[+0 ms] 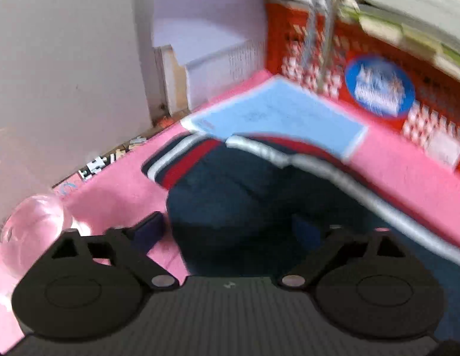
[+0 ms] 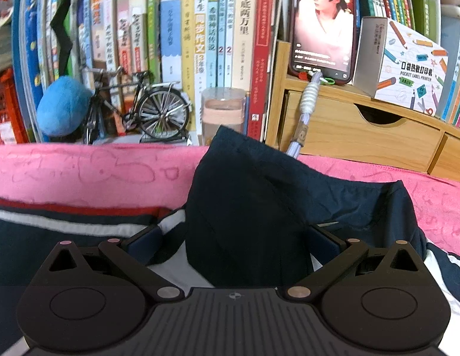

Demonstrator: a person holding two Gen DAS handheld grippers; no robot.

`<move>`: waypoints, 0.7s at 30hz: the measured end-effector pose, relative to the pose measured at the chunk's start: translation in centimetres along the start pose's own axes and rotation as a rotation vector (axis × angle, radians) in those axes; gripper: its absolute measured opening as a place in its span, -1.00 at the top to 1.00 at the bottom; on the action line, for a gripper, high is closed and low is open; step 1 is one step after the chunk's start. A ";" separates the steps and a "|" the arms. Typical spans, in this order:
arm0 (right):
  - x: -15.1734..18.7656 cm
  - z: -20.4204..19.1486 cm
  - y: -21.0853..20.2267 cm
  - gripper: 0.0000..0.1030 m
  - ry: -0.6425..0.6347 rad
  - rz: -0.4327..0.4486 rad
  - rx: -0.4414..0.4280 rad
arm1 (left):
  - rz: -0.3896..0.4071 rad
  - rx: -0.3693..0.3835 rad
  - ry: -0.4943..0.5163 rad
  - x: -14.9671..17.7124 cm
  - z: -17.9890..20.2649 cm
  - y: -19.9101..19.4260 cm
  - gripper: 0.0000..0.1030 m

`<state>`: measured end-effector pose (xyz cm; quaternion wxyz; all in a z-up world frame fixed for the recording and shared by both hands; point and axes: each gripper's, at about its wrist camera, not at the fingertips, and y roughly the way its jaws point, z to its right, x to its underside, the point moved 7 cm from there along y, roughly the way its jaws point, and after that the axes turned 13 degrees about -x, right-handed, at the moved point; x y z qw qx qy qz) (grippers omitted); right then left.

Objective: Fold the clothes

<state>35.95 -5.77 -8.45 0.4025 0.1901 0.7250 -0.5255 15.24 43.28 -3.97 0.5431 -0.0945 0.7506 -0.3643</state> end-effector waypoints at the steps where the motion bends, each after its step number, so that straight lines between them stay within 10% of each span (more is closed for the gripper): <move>1: -0.1 0.2 0.0 -0.95 0.013 0.009 -0.005 | 0.019 -0.009 0.002 -0.2 0.2 -0.3 0.23; 5: -1.0 0.5 -0.5 -0.30 0.012 0.014 0.017 | 0.085 0.005 0.023 -1.3 1.2 -1.1 0.66; 6: -1.3 0.5 -0.7 0.29 0.009 0.014 0.019 | 0.106 0.010 0.025 -1.9 1.5 -1.2 0.69; 8: -2.7 0.3 -1.2 0.81 0.016 0.015 -0.027 | 0.146 0.011 0.028 -3.2 1.8 -1.6 0.72; 15: -5.7 -3.2 -1.3 0.86 -0.157 0.032 -0.046 | 0.300 -0.078 0.022 -7.9 2.3 -3.1 0.76; 21: -5.4 -3.1 2.5 0.85 -0.105 -0.005 -0.078 | 0.223 -0.249 0.167 -5.5 2.9 0.2 0.66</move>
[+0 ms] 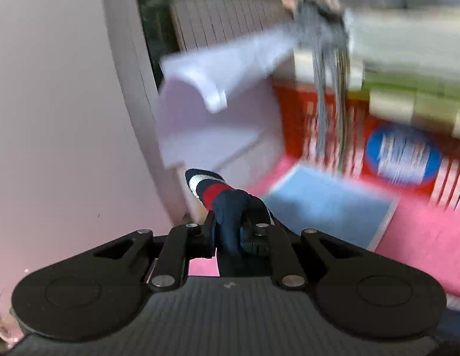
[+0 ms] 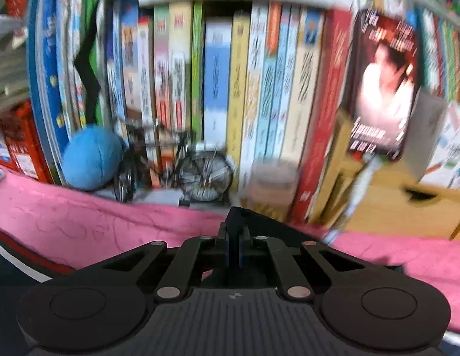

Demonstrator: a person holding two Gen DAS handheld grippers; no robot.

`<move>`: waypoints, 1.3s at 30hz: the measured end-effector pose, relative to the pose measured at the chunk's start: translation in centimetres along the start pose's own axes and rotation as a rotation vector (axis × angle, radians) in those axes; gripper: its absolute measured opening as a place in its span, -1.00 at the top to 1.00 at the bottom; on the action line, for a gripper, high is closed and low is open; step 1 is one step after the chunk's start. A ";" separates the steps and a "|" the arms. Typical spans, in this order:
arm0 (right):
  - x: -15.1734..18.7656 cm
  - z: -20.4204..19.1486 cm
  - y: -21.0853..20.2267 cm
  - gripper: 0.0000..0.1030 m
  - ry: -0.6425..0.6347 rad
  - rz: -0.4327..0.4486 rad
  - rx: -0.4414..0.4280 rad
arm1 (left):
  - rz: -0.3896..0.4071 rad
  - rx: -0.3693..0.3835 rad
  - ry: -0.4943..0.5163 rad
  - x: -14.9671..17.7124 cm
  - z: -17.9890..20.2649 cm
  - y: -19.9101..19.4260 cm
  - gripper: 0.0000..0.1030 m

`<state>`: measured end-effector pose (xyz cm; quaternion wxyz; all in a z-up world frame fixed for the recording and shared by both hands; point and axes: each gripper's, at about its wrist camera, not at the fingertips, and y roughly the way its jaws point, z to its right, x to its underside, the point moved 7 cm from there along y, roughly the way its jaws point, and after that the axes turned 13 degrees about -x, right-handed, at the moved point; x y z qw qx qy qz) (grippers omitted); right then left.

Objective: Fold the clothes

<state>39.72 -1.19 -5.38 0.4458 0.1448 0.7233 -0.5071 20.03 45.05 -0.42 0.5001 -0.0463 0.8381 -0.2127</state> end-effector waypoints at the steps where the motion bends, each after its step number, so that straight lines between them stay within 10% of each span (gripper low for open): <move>1: 0.6 0.0 0.8 0.83 0.004 -0.021 -0.002 | -0.002 -0.009 0.031 0.6 0.3 -0.1 0.61; 4: 2.0 0.3 1.2 0.49 0.048 -0.030 -0.043 | 0.006 -0.003 0.094 1.8 0.7 -1.0 0.36; 6: 2.2 0.4 -0.7 -0.48 0.089 -0.003 -0.113 | 0.023 0.022 0.093 1.9 0.6 -2.3 0.10; 9: 2.6 0.4 -5.5 -0.75 0.045 0.056 -0.186 | 0.074 0.041 0.061 1.7 0.0 -5.1 -0.46; 19: 12.4 -0.1 -17.4 -0.94 -0.125 -0.063 -0.277 | 0.177 0.359 0.026 4.6 0.5 -18.8 -0.66; 25: 15.7 6.1 -15.3 -0.99 -0.123 -0.085 -0.086 | 0.217 0.672 0.127 6.9 4.5 -29.9 -0.66; 29: 14.4 14.1 -15.3 -0.77 0.204 -0.052 0.086 | 0.264 0.850 0.243 9.5 8.3 -37.3 -0.67; 34: 14.9 18.1 -24.5 -0.89 0.218 0.102 0.084 | 0.263 1.026 0.358 12.4 12.9 -43.8 -0.67; 39: 19.8 27.0 -36.0 -0.94 0.278 0.184 0.356 | 0.278 1.123 0.450 13.7 17.3 -48.8 -0.67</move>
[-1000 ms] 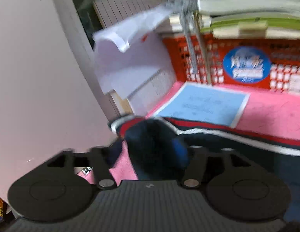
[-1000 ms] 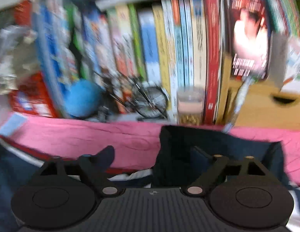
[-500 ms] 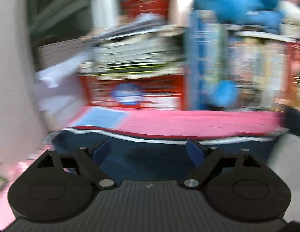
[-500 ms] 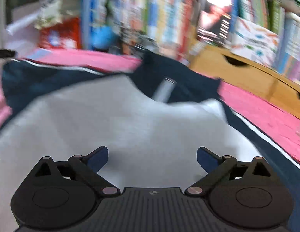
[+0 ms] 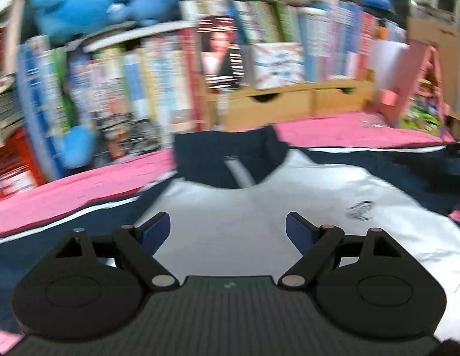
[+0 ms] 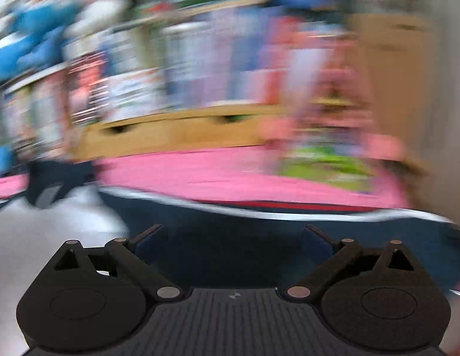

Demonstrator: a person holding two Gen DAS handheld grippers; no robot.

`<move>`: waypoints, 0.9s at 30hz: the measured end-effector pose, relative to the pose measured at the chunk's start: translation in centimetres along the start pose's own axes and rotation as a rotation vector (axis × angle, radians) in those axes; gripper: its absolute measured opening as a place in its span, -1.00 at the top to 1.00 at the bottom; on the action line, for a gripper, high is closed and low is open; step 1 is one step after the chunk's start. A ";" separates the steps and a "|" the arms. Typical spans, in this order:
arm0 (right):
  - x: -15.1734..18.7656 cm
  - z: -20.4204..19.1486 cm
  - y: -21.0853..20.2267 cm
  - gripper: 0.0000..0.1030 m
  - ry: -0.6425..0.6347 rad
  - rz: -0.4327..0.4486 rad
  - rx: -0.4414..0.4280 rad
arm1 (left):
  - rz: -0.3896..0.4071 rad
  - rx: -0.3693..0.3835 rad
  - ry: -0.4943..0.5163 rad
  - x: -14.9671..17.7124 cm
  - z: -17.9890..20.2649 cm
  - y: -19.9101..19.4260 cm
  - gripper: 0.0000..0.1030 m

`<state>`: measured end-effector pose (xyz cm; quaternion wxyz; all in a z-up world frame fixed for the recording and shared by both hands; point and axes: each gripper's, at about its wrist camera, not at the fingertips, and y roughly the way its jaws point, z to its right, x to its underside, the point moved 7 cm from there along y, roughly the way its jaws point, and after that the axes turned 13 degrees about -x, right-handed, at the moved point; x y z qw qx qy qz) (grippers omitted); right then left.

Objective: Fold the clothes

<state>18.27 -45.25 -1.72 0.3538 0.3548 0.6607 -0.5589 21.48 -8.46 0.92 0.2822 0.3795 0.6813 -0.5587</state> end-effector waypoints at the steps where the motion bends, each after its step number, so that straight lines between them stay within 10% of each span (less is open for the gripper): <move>1: 0.2 3.1 -1.5 -0.97 0.029 0.021 0.076 | -0.002 0.011 0.011 -0.4 1.0 0.4 -0.67; 5: 3.1 13.7 -4.8 -0.99 0.223 0.028 0.288 | -0.011 0.044 0.045 -2.2 5.0 2.3 -0.67; 13: 5.7 21.9 -0.9 -0.89 0.549 -0.015 0.256 | -0.087 0.003 0.023 -2.5 9.4 7.6 -0.67; 15: 5.2 22.6 0.0 0.35 0.534 -0.010 0.273 | -0.108 -0.011 0.024 -1.8 10.1 8.8 -0.67; 17: 3.9 23.0 0.3 0.70 0.525 -0.001 0.274 | -0.113 -0.014 0.010 -1.3 10.6 9.8 -0.69; 23: -3.5 20.8 -1.5 0.66 0.103 0.209 0.347 | -0.106 -0.016 -0.020 -1.8 11.1 11.9 -1.00; 27: -2.0 22.1 2.2 0.30 0.082 0.006 0.458 | -0.121 -0.015 -0.060 -2.0 11.2 12.9 -1.00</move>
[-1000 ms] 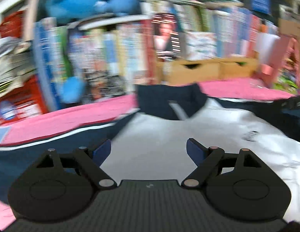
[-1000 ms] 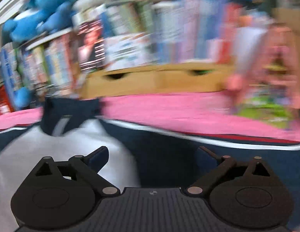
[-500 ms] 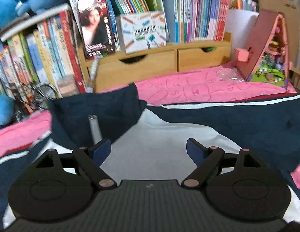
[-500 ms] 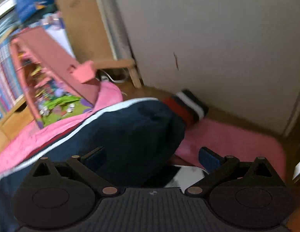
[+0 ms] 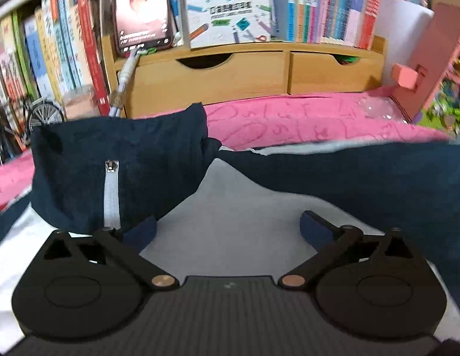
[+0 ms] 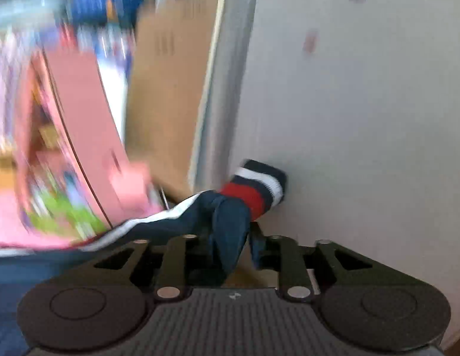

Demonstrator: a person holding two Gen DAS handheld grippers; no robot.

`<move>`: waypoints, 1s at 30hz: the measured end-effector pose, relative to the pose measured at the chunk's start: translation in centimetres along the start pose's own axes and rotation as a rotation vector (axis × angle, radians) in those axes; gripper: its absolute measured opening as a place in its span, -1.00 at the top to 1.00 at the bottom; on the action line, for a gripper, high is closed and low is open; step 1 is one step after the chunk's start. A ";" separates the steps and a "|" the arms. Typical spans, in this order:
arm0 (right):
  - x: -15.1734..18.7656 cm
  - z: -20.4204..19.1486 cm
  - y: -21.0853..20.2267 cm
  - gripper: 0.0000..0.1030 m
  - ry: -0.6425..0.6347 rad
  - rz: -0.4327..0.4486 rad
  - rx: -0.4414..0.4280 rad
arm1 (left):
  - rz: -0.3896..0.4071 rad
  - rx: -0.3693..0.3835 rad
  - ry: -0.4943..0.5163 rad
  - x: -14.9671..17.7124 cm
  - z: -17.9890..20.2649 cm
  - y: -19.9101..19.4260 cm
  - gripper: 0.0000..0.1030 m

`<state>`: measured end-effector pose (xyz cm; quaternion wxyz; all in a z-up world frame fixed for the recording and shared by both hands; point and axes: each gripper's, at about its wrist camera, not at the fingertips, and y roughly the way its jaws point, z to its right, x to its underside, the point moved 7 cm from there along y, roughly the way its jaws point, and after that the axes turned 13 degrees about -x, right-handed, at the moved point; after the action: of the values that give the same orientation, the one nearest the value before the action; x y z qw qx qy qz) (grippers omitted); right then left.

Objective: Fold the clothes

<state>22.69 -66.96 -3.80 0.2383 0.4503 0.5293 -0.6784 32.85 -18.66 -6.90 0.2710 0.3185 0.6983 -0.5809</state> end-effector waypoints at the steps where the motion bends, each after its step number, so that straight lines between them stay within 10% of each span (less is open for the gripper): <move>1: 0.9 -0.1 0.7 0.20 -0.004 -0.052 0.019 | 0.004 -0.004 0.009 0.1 0.0 -0.1 -1.00; 5: 3.6 -2.4 -1.7 -0.84 -0.107 -0.030 0.020 | 0.004 0.027 0.056 0.2 -0.8 -1.6 -0.85; 10: 3.0 -7.8 -5.8 -0.88 -0.225 0.047 -0.083 | 0.046 0.130 0.063 1.0 -5.5 -6.6 -0.88; 16: 2.2 -21.3 -12.5 -1.00 -0.246 0.086 -0.644 | 0.150 -0.005 0.126 4.3 -13.7 -10.6 -0.92; 22: 8.4 -39.2 -19.0 -1.00 -0.341 -0.163 -1.106 | 0.088 -0.081 0.103 7.8 -19.2 -10.5 -0.92; 27: 14.1 -48.6 -19.5 -0.99 -0.625 -0.184 -1.033 | 0.068 -0.128 0.142 8.8 -20.9 -8.1 -0.92; 30: 12.2 -49.3 -15.6 -0.99 -0.515 -0.215 -1.018 | 0.073 -0.147 0.112 8.7 -22.0 -6.3 -0.99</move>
<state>22.02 -14.02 -8.14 0.4757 0.0429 0.7567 -0.4464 22.23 3.33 -5.47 0.2749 0.3550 0.7411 -0.4992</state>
